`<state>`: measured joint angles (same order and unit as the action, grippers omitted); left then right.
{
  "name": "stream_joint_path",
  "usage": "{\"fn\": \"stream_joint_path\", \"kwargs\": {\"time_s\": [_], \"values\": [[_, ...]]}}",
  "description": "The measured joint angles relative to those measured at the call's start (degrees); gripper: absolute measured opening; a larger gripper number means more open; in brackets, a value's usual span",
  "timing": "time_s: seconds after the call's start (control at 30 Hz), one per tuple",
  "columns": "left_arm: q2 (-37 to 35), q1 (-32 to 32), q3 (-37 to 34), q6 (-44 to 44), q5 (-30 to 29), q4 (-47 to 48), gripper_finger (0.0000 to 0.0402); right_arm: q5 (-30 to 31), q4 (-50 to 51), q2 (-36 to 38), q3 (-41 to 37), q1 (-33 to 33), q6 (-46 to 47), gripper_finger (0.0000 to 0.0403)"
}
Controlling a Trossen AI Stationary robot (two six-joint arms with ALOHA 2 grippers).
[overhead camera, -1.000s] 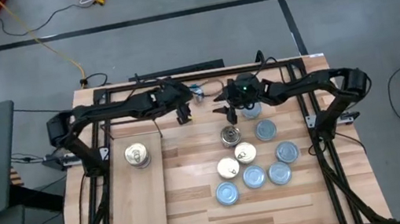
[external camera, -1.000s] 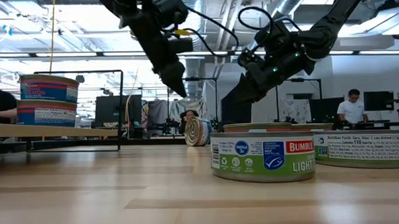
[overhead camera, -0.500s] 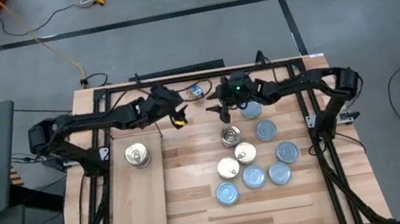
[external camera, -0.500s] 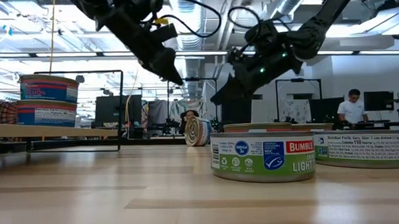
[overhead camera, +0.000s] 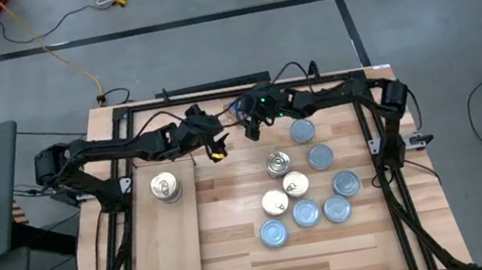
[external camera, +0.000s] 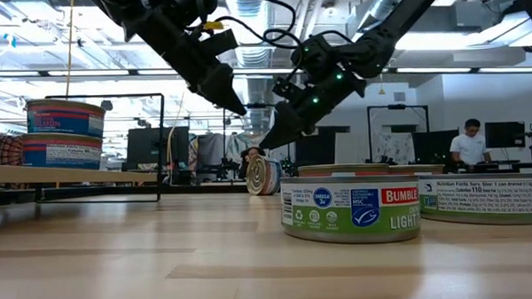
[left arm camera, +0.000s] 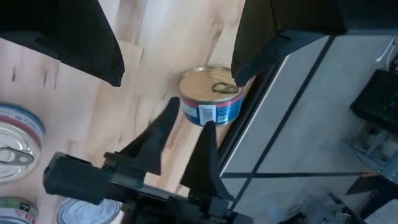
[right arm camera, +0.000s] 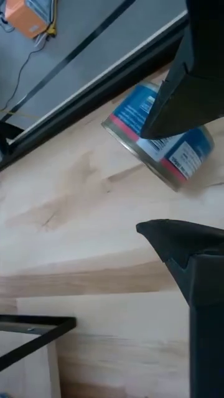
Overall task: Stack canned seafood by type on shelf
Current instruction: Stack the blue and pink tuna can on the blue and pink tuna can on the shelf
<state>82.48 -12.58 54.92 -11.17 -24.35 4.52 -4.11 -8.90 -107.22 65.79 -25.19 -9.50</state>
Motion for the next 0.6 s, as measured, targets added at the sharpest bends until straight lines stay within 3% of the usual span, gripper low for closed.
{"fn": "stream_joint_path", "kwargs": {"time_s": [0.2, 0.43, 0.6], "values": [[0.0, 0.42, 0.03, -0.09, -0.01, 0.83, 0.0283, -0.25, 1.45, 0.33, 0.95, -0.83, 0.82, 0.0263], [0.0, 0.4, 0.07, 0.52, -1.38, 1.64, 0.0283, 0.03, 1.05, 0.35, 0.95, -1.74, 7.31, 0.034], [0.0, 0.35, 0.07, -1.08, -1.43, 0.81, 0.0283, 5.16, 0.98, 0.12, 0.95, -1.65, 8.63, 0.0383]]}}
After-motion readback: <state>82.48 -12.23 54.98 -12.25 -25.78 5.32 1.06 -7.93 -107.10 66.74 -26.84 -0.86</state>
